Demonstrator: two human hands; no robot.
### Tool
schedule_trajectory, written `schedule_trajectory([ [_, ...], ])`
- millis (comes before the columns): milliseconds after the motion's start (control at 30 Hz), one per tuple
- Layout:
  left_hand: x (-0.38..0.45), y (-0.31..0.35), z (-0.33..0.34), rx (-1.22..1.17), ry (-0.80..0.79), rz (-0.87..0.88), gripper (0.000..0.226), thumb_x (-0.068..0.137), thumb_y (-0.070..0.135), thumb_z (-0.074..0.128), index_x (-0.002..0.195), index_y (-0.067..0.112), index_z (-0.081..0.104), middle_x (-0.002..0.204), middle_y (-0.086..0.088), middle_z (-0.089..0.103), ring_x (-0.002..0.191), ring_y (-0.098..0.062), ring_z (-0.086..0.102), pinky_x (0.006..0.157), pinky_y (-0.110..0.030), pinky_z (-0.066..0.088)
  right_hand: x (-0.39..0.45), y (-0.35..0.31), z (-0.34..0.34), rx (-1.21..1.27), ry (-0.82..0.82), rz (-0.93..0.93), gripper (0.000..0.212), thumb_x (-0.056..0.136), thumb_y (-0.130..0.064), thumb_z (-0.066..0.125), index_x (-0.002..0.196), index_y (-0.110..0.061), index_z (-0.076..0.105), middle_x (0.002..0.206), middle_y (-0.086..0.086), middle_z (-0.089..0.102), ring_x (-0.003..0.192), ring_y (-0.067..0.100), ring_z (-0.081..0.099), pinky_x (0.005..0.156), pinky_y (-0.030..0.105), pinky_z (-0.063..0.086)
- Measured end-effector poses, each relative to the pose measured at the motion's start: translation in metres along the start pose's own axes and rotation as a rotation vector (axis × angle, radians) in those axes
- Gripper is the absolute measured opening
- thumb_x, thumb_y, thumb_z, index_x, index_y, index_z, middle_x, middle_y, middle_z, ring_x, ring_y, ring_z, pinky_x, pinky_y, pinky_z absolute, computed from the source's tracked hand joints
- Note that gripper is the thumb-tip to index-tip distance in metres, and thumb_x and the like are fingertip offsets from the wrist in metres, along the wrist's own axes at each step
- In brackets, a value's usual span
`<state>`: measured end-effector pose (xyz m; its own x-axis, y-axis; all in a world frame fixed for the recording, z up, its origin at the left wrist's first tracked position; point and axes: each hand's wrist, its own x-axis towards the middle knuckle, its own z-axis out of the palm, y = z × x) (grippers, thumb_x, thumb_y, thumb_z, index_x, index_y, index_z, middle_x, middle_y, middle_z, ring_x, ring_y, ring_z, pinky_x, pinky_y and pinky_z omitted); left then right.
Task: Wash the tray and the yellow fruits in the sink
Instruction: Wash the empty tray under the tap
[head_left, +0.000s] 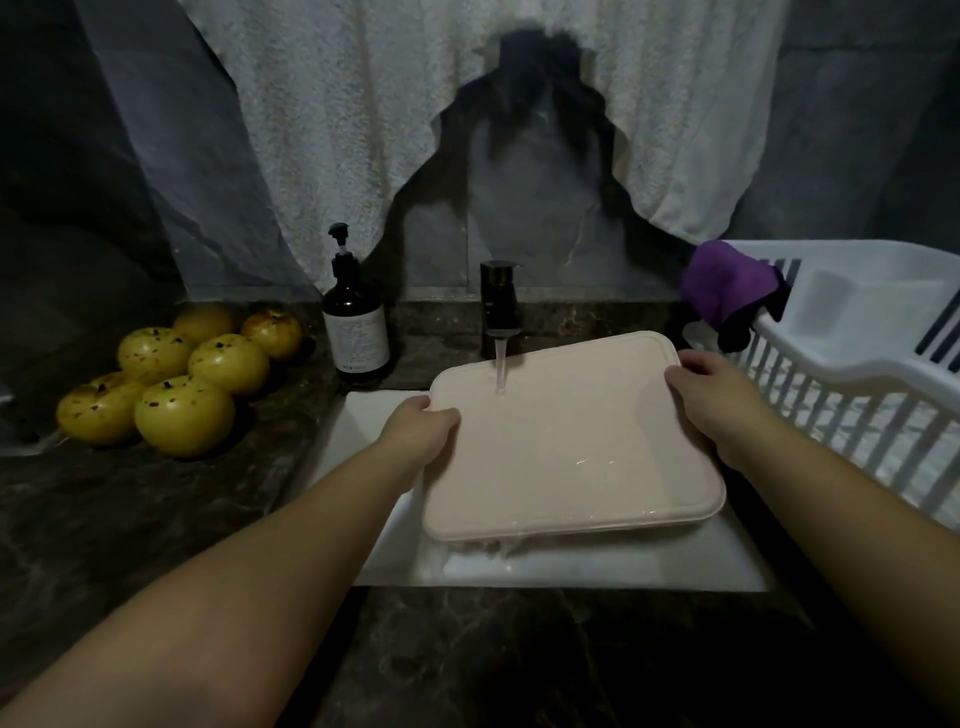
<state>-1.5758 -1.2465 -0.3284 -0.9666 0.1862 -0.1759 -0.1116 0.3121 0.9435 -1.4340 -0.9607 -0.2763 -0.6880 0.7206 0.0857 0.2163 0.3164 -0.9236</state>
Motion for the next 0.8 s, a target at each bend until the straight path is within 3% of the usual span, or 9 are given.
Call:
schedule_trajectory([
  [67,0.002,0.000,-0.001,0.042,0.031,0.019,0.060,0.099,0.030,0.065,0.154,0.014,0.046,0.140,-0.008,0.061,0.118,-0.029,0.060,0.105,-0.040,0.049,0.000,-0.004,-0.002,-0.005,0.000,-0.022,0.043,0.101,-0.030,0.056,0.143,-0.027,0.055,0.135,0.001,0.059,0.091,0.012,0.057,0.064,0.028,0.039],
  [133,0.003,0.000,-0.001,0.087,0.046,0.036,0.063,0.100,0.037,0.063,0.155,0.016,0.043,0.148,-0.009,0.056,0.128,-0.032,0.057,0.112,-0.046,0.046,-0.002,-0.010,-0.005,0.038,-0.009,-0.044,0.041,0.099,-0.031,0.059,0.140,-0.029,0.058,0.122,-0.003,0.063,0.088,0.007,0.057,0.063,0.026,0.041],
  [267,0.004,0.003,-0.003,0.150,0.057,0.048,0.063,0.101,0.049,0.056,0.153,0.013,0.045,0.146,-0.010,0.058,0.127,-0.032,0.057,0.106,-0.038,0.045,-0.005,-0.022,-0.010,0.189,-0.045,0.009,0.040,0.098,-0.028,0.064,0.137,-0.028,0.061,0.111,-0.006,0.067,0.097,0.017,0.066,0.069,0.031,0.051],
  [367,0.004,0.003,-0.009,0.123,0.061,-0.049,0.075,0.098,0.060,0.056,0.149,0.005,0.049,0.134,-0.014,0.063,0.113,-0.034,0.064,0.097,-0.038,0.050,-0.006,-0.022,-0.008,0.184,-0.060,0.035,0.038,0.099,-0.025,0.064,0.137,-0.023,0.062,0.112,-0.002,0.068,0.096,0.016,0.066,0.068,0.030,0.050],
  [500,-0.004,0.004,-0.019,0.107,0.051,-0.151,0.088,0.090,0.073,0.058,0.147,0.007,0.050,0.110,-0.007,0.062,0.080,-0.022,0.059,0.079,-0.036,0.046,-0.010,-0.006,0.004,0.155,-0.109,0.069,0.039,0.101,-0.020,0.062,0.139,-0.015,0.059,0.122,0.008,0.067,0.105,0.024,0.065,0.089,0.035,0.052],
  [567,-0.009,0.006,-0.024,0.203,0.054,-0.131,0.100,0.083,0.080,0.061,0.151,0.008,0.045,0.127,-0.011,0.063,0.090,-0.025,0.060,0.081,-0.035,0.044,-0.013,0.002,0.012,0.093,-0.120,0.073,0.039,0.102,-0.021,0.059,0.141,-0.016,0.057,0.125,0.009,0.065,0.106,0.024,0.063,0.090,0.035,0.050],
  [633,-0.011,0.008,-0.030,0.287,0.070,-0.111,0.110,0.078,0.082,0.064,0.155,0.009,0.038,0.146,-0.013,0.056,0.114,-0.032,0.061,0.086,-0.035,0.043,-0.015,0.009,0.020,0.042,-0.130,0.080,0.040,0.104,-0.024,0.056,0.143,-0.019,0.055,0.126,0.008,0.063,0.105,0.024,0.061,0.086,0.036,0.049],
  [700,-0.011,0.009,-0.035,0.296,0.087,-0.075,0.109,0.079,0.079,0.067,0.157,0.010,0.034,0.151,-0.013,0.052,0.127,-0.034,0.057,0.091,-0.036,0.044,-0.017,0.013,0.026,0.010,-0.137,0.101,0.039,0.105,-0.026,0.052,0.144,-0.022,0.054,0.124,0.006,0.061,0.101,0.022,0.060,0.081,0.036,0.049],
  [800,-0.010,0.011,-0.040,0.273,0.129,0.017,0.098,0.086,0.069,0.067,0.156,0.010,0.035,0.150,-0.013,0.051,0.130,-0.035,0.055,0.105,-0.042,0.048,-0.018,0.017,0.036,-0.008,-0.161,0.130,0.044,0.105,-0.023,0.049,0.149,-0.026,0.048,0.128,0.007,0.059,0.106,0.026,0.058,0.087,0.039,0.049],
])
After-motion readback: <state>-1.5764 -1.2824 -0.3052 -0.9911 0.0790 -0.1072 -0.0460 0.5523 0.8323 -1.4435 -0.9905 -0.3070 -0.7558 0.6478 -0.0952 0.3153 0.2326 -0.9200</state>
